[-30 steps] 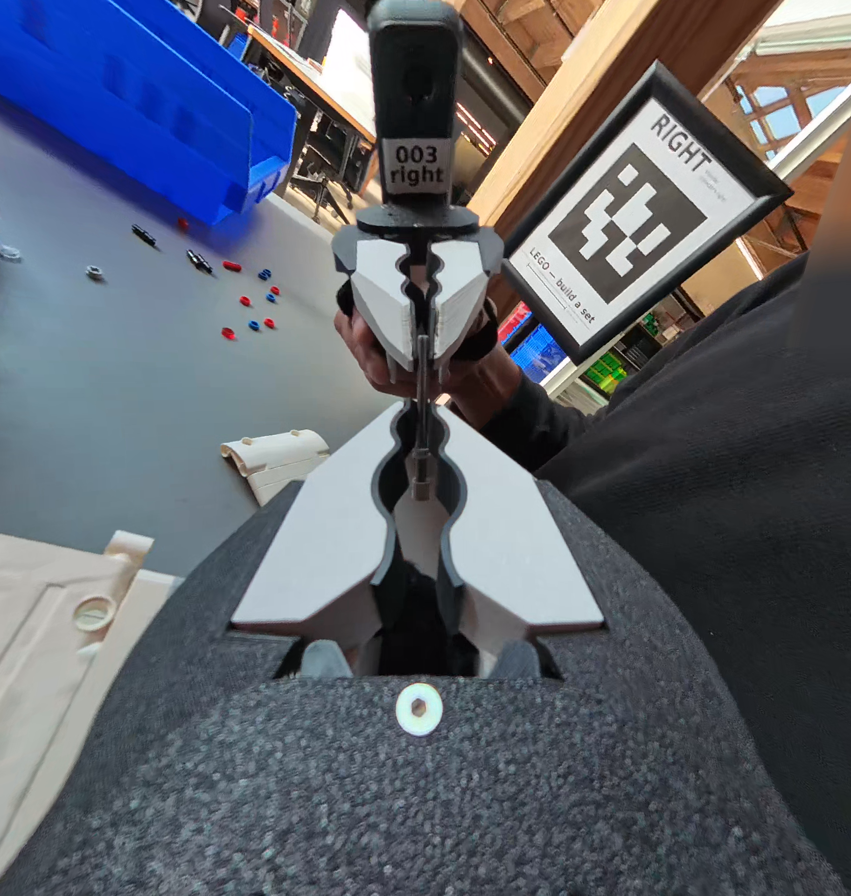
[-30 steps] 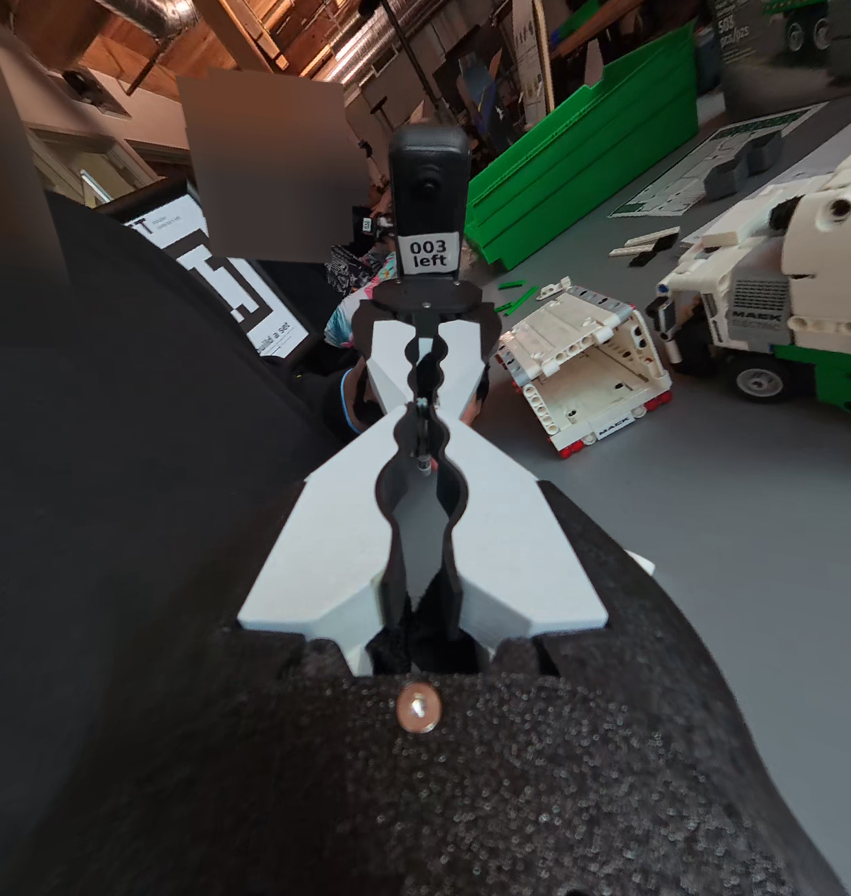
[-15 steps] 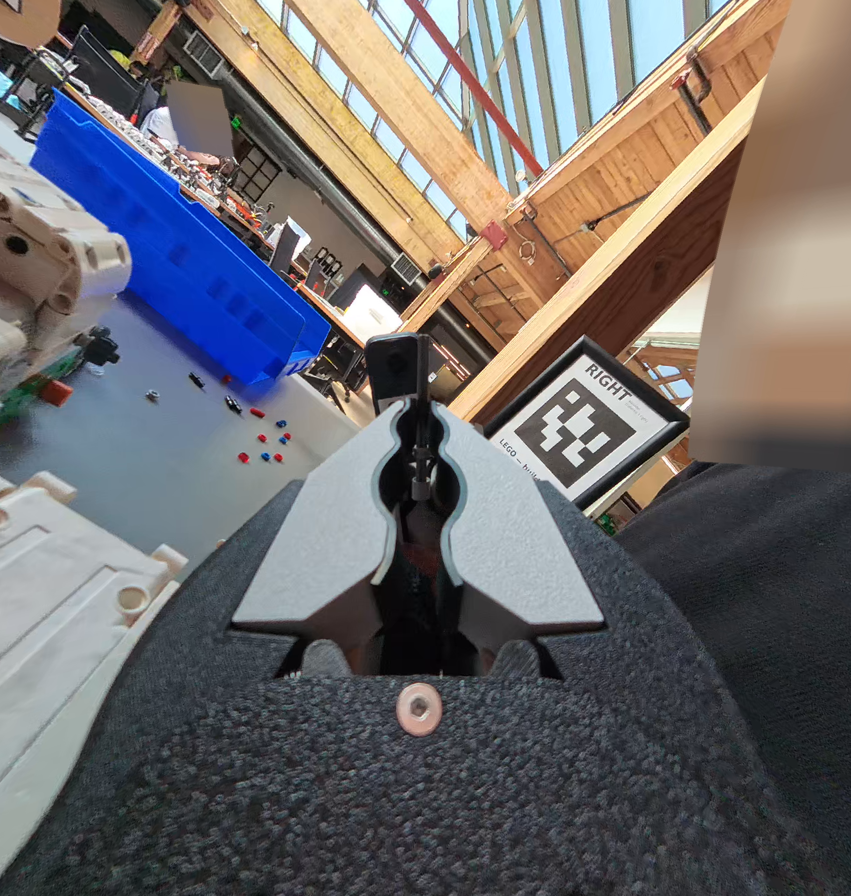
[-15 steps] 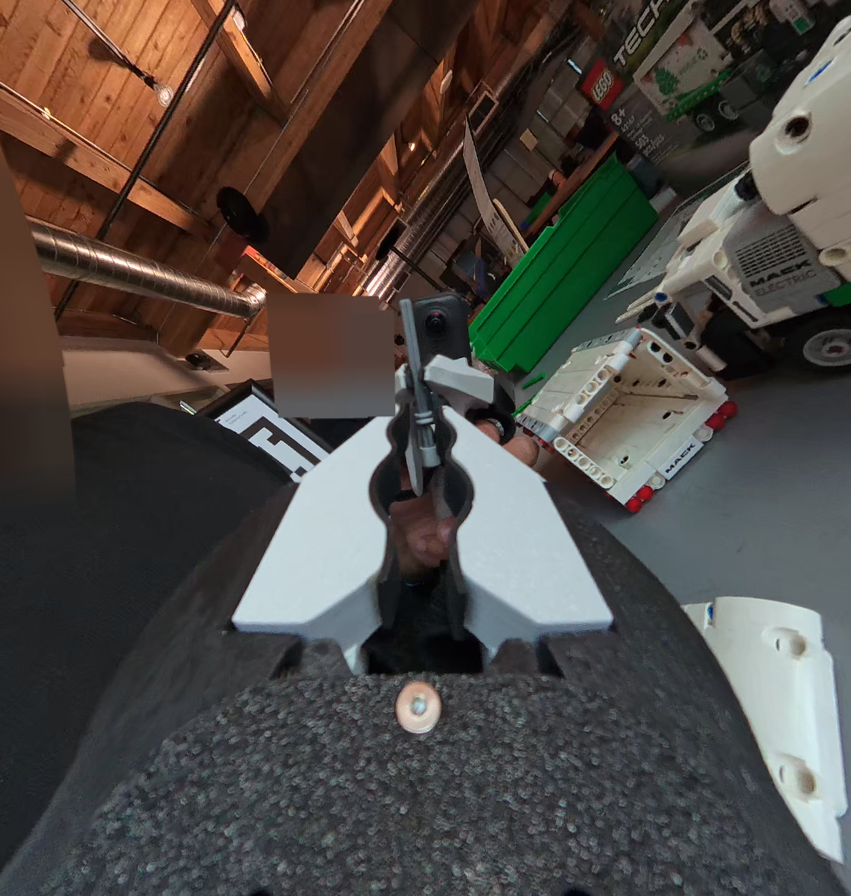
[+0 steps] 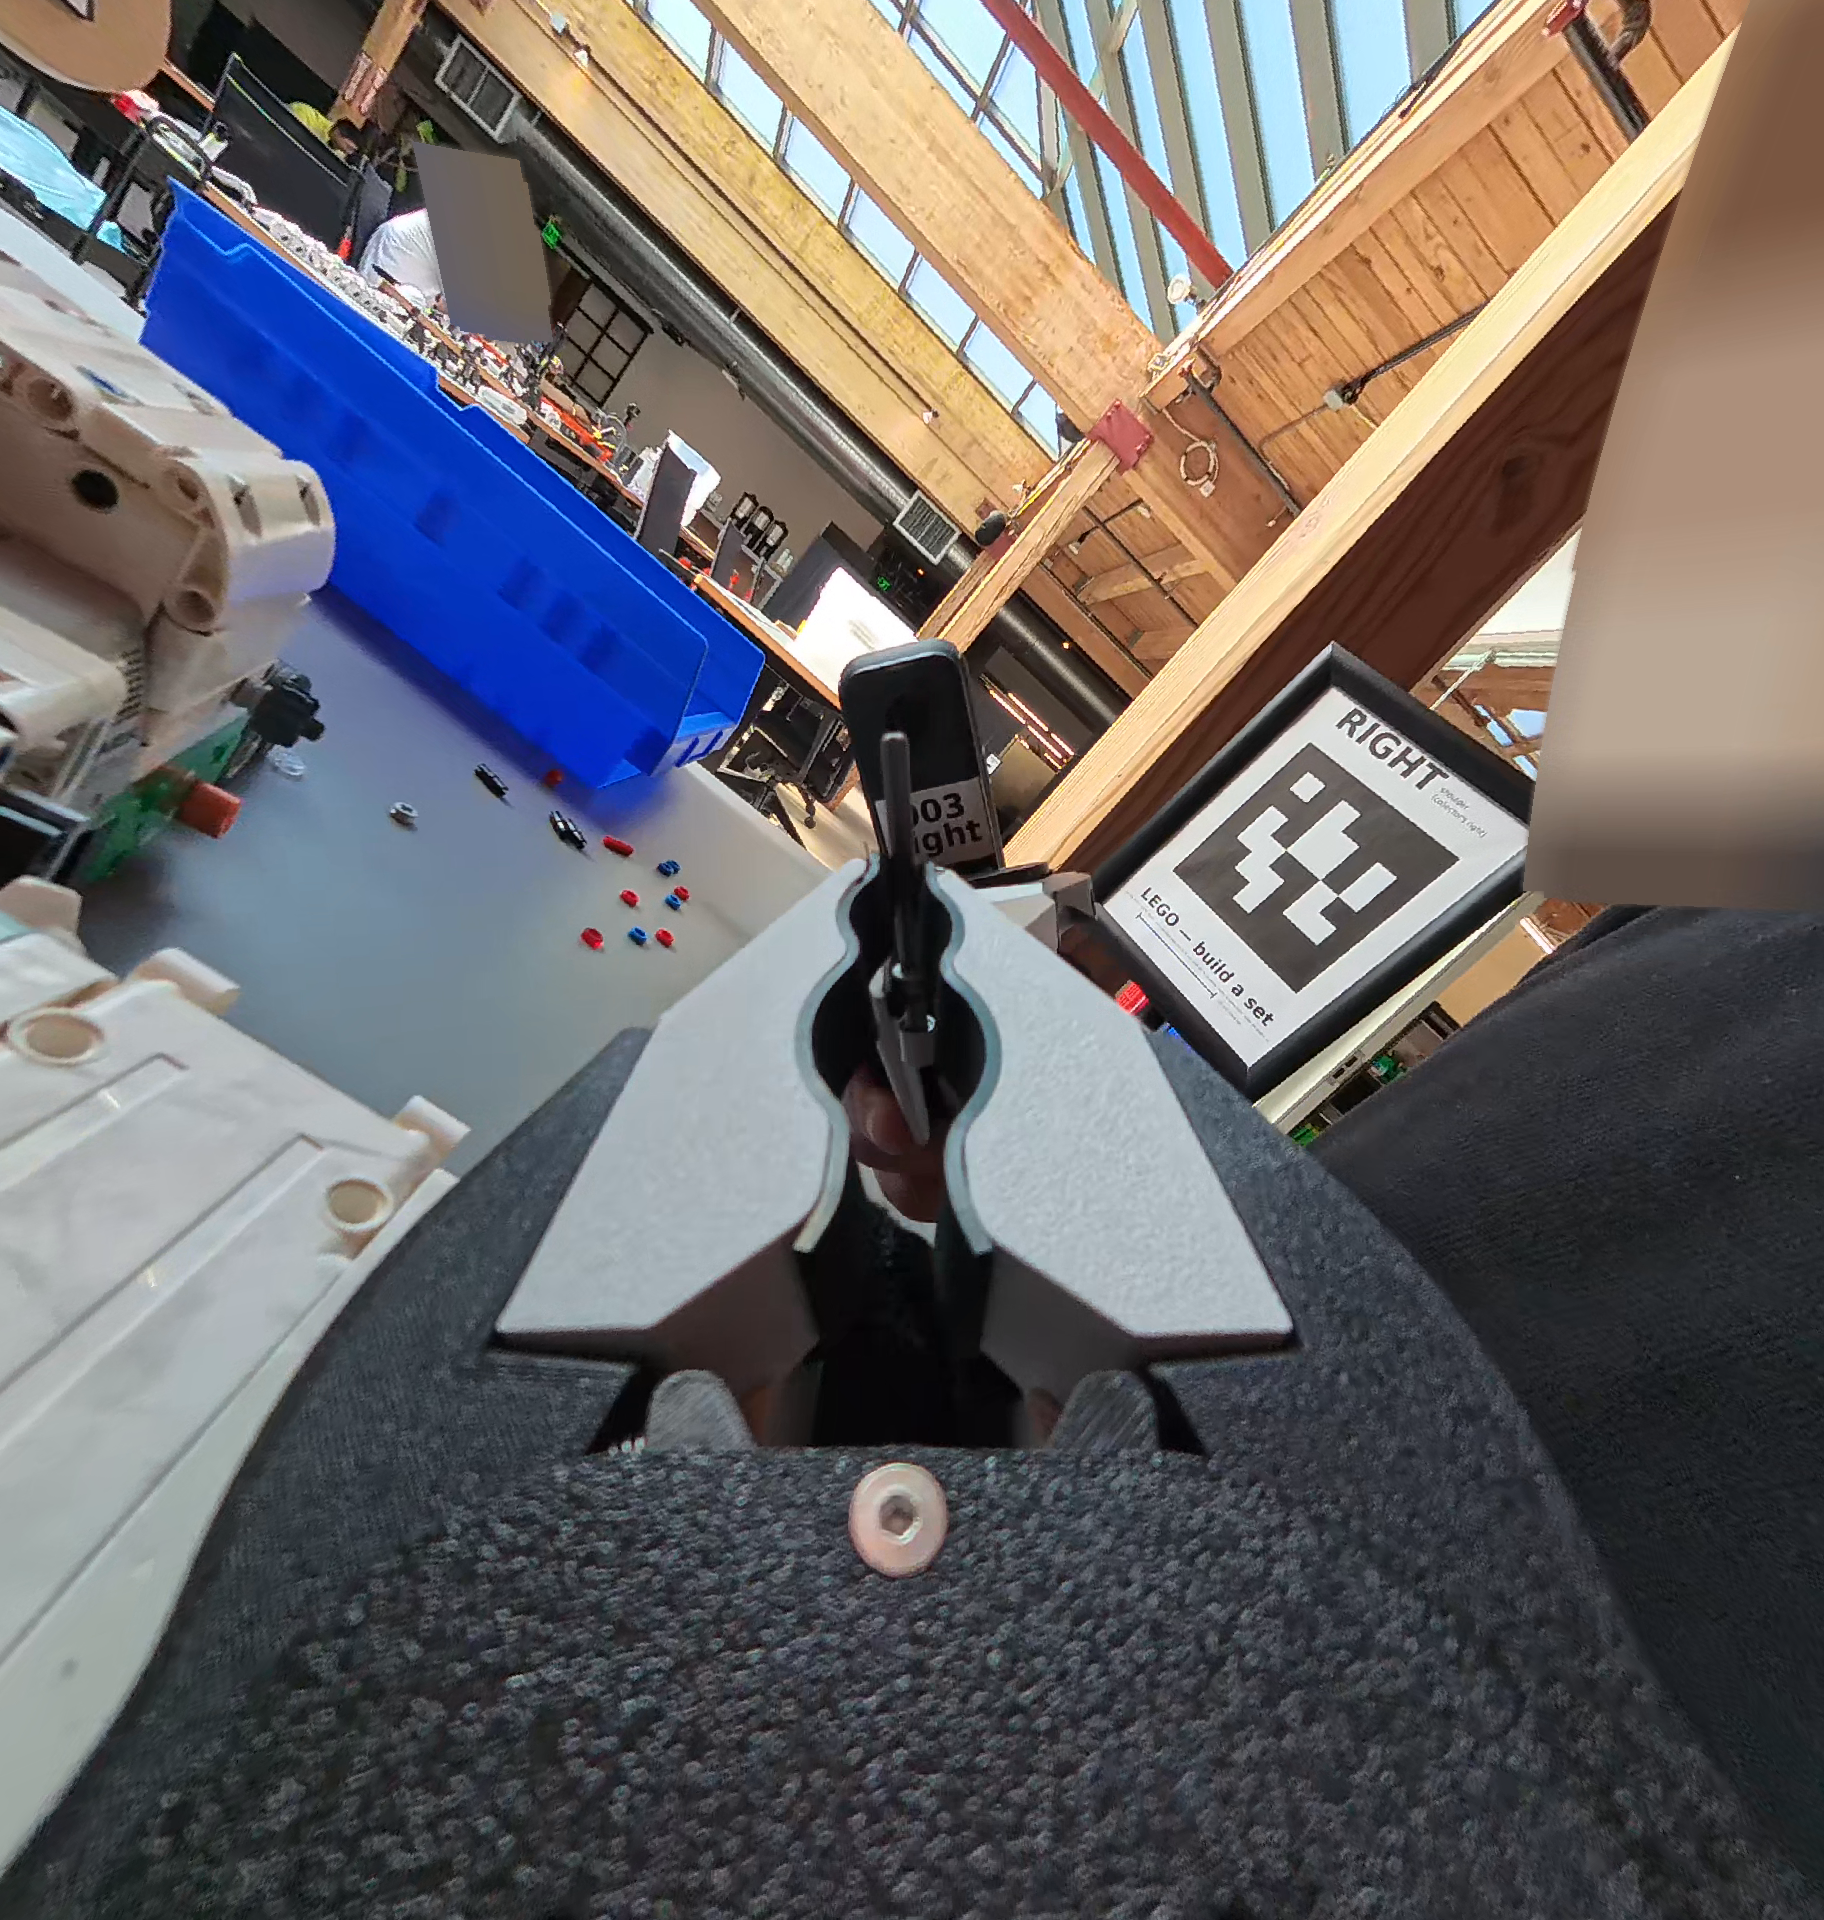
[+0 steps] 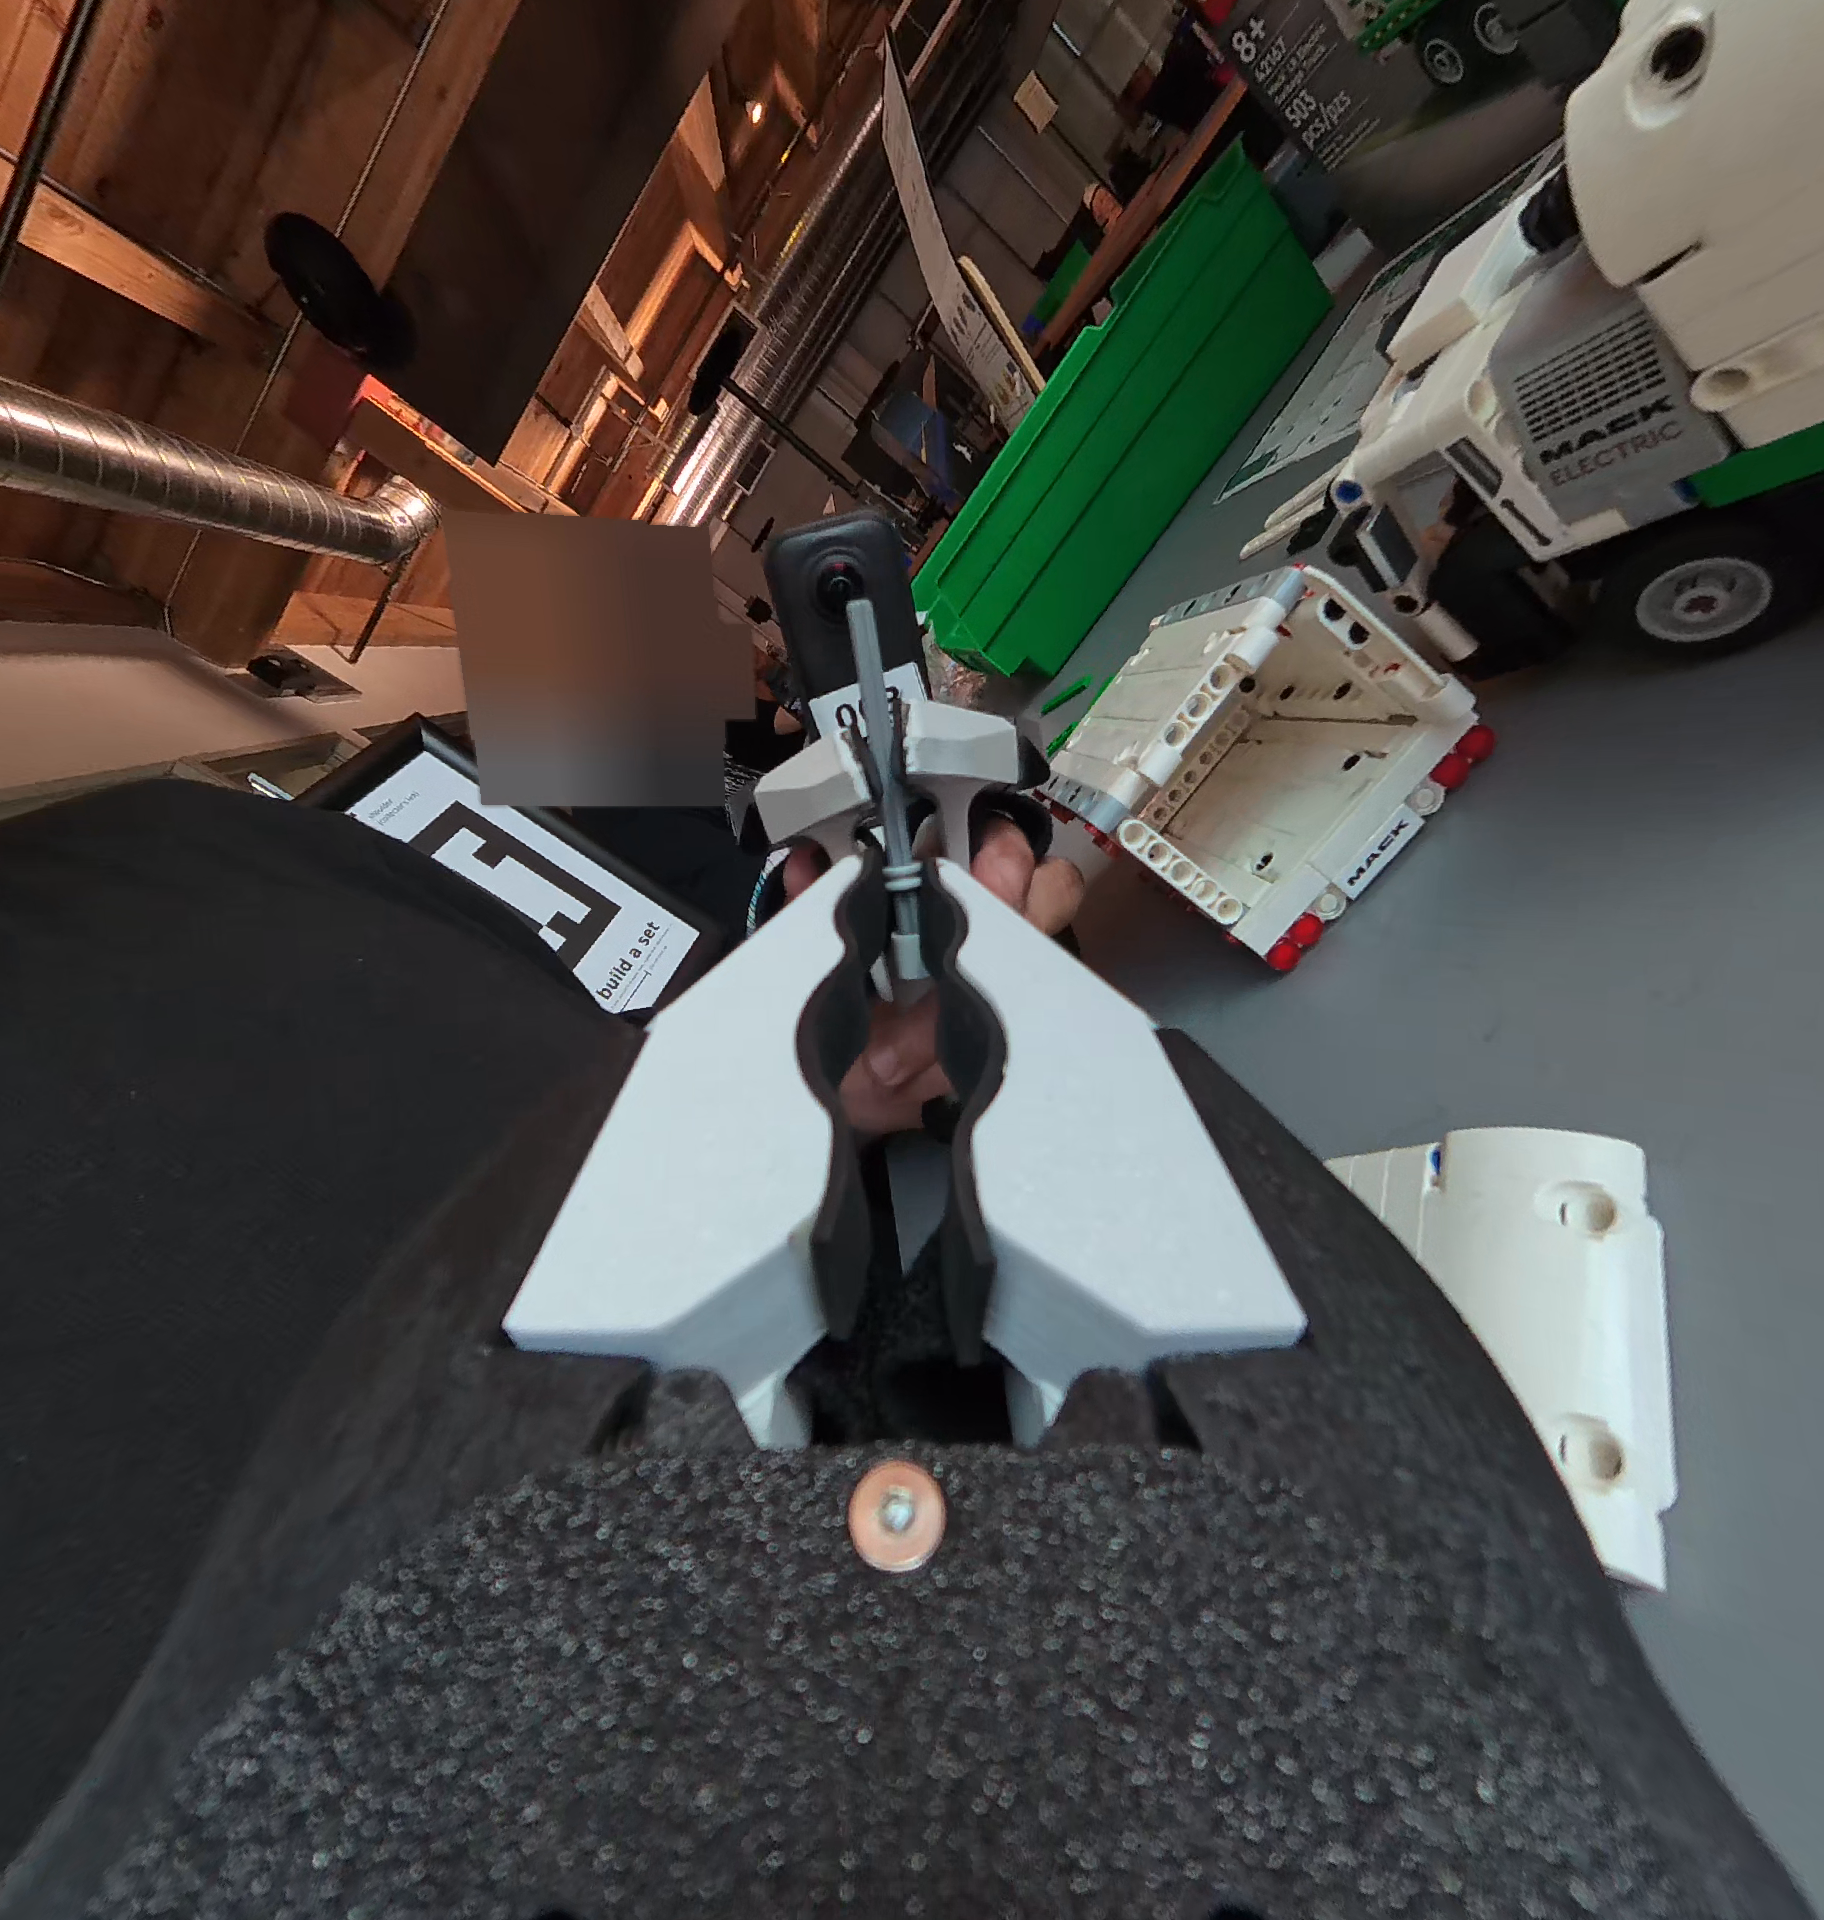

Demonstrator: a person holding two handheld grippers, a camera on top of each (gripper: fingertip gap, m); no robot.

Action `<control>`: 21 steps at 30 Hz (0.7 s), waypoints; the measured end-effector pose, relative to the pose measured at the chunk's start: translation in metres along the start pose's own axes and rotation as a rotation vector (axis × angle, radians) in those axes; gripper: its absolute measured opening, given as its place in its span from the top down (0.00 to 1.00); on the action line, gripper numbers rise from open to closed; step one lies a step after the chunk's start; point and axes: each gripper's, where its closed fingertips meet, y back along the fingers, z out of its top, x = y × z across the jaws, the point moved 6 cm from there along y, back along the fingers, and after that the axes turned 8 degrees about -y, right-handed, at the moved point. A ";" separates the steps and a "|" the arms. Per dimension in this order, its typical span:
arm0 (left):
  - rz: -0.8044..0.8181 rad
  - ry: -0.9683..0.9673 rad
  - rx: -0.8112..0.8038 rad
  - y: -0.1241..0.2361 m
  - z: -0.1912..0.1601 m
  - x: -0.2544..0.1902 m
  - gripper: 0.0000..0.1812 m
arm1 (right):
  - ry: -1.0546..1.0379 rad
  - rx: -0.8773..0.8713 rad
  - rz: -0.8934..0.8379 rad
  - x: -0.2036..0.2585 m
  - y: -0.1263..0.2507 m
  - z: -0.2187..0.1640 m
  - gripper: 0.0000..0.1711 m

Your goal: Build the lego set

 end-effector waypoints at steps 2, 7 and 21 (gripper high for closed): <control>-0.001 0.003 0.009 0.001 0.001 0.001 1.00 | 0.004 0.015 -0.006 -0.001 -0.001 -0.003 0.97; 0.017 -0.005 0.038 0.003 -0.002 0.003 1.00 | -0.014 0.023 0.008 -0.007 -0.001 -0.008 0.97; 0.041 0.288 0.103 0.000 0.008 0.006 1.00 | 1.161 0.162 -0.538 0.027 0.009 -0.010 0.81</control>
